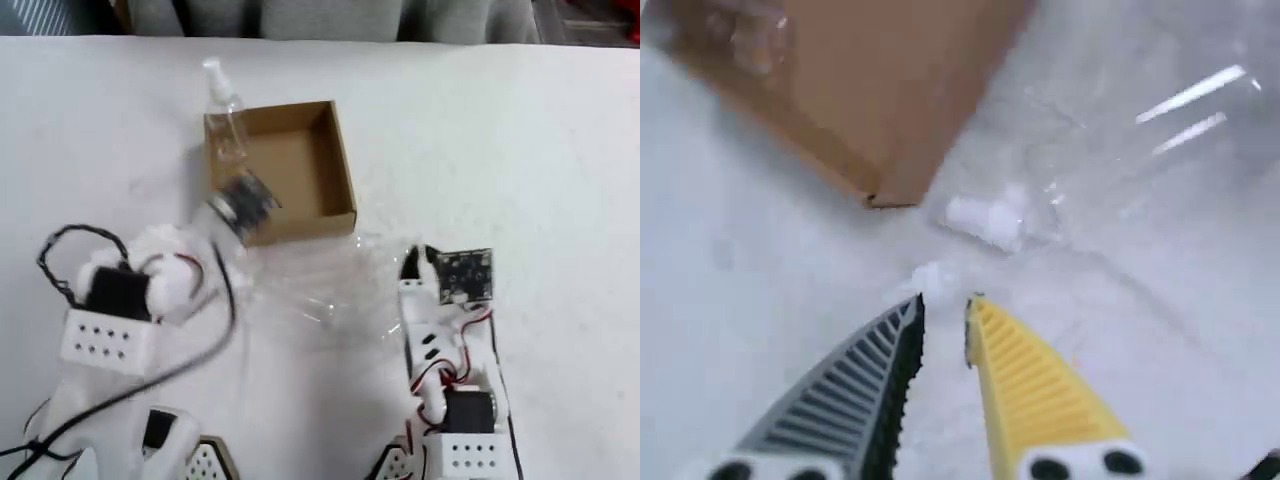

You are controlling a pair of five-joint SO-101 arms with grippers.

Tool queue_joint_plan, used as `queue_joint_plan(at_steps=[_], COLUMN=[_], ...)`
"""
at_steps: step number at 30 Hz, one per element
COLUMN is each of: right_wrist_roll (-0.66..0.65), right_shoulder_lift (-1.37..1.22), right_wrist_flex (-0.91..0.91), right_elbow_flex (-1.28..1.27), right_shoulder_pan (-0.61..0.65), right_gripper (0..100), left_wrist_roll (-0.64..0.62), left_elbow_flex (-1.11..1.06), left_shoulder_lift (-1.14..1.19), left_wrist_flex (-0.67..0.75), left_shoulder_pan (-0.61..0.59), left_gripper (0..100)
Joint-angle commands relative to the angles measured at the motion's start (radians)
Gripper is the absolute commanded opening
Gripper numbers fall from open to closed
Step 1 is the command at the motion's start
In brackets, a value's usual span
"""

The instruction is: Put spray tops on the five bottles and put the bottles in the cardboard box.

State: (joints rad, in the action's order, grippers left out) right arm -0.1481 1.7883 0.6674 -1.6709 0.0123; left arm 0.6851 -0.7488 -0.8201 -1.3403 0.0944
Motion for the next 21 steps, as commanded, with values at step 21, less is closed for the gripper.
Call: queue_joint_plan(at_steps=[21], right_wrist_roll=[-0.071], right_shoulder_lift=[0.008], right_wrist_flex=[0.079], right_elbow_flex=[-0.02], right_shoulder_pan=[-0.245], right_gripper=[1.7], left_wrist_roll=[0.43], left_elbow_flex=[0.173], left_shoulder_lift=[0.421], left_wrist_flex=[0.138], left_shoulder_pan=[0.529], left_gripper=[25])
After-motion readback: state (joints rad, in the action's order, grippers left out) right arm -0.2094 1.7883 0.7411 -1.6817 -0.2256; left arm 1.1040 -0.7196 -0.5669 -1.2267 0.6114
